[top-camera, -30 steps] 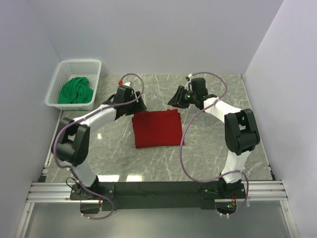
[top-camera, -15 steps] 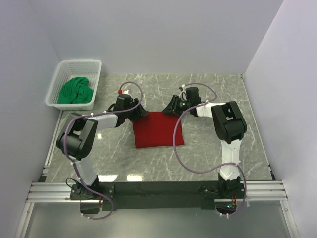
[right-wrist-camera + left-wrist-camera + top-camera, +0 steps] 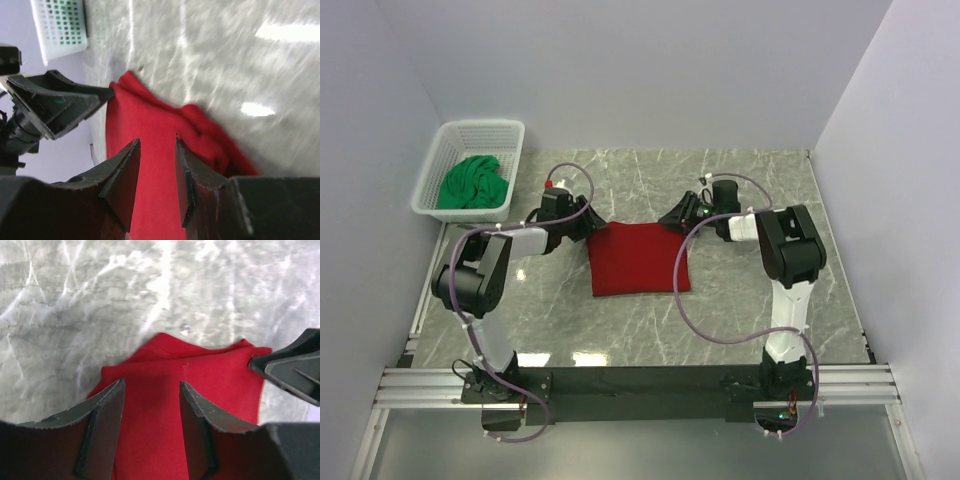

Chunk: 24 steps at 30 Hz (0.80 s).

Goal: Fold and stack the t-shirts
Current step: Fold the tshirt

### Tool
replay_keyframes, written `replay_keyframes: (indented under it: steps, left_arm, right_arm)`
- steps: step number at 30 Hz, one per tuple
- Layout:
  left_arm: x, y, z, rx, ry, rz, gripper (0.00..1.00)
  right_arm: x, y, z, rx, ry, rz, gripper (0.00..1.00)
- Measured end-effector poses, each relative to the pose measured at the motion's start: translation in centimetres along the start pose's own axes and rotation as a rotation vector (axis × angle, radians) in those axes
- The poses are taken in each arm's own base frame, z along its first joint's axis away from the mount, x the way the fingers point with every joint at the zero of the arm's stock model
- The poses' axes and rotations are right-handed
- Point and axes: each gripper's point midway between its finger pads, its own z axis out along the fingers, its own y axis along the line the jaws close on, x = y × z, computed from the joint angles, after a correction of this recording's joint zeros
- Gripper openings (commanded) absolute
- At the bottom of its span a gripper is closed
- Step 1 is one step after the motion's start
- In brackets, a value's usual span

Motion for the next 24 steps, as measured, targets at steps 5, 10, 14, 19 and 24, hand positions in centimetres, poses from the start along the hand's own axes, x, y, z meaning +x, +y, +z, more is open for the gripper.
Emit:
replay_keyframes:
  steps: [5,10,14,19,24]
  left_arm:
    - [-1.1,-3.0,-3.5,0.049,-0.044,0.028,0.54]
    - [0.3,-7.6,-8.3,0.161,-0.070,0.088,0.48]
    - [3.8,-7.6,-10.6,0.186,-0.019,0.086,0.17]
    - [9.6,-2.3,-10.9,0.082,0.116,0.023,0.01]
    - [14.0,2.1,-10.7,-0.044,0.241,-0.030,0.01]
  right_arm:
    - [2.0,4.1,-2.3,-0.043,0.000,-0.046,0.40]
    - [7.0,9.5,-3.4,-0.135,0.075,-0.147,0.35]
    - [12.7,10.3,-3.3,-0.163,0.192,-0.178,0.29]
    - [18.2,8.5,-2.4,-0.142,0.340,-0.151,0.18]
    - [20.0,4.3,-0.7,-0.078,0.397,-0.090,0.10]
